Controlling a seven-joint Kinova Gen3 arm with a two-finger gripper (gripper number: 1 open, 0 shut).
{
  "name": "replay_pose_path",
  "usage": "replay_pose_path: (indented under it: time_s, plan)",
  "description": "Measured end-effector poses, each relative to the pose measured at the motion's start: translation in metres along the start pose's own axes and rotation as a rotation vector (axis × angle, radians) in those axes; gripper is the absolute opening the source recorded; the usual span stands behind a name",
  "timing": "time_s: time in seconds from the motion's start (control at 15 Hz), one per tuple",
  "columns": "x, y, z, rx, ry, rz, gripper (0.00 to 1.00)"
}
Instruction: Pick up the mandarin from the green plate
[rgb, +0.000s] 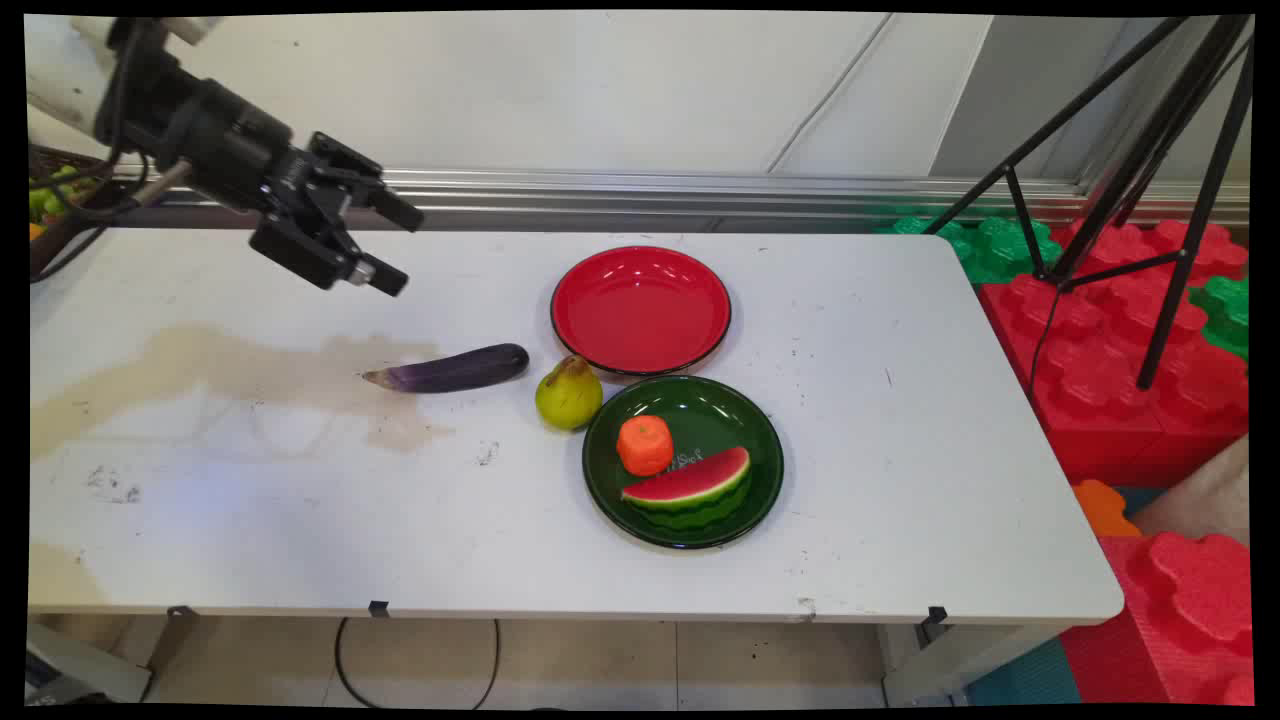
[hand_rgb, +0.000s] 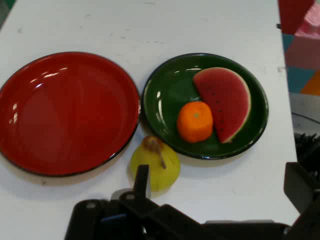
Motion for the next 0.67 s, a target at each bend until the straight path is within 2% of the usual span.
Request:
replay_pose_path:
  time_s: [0.33, 0.67]
  plan:
    - [0.024, 0.013, 0.041, -0.078, -0.012, 0.089, 1.00]
    - [0.038, 0.020, 0.087, -0.118, -0.051, 0.132, 1.00]
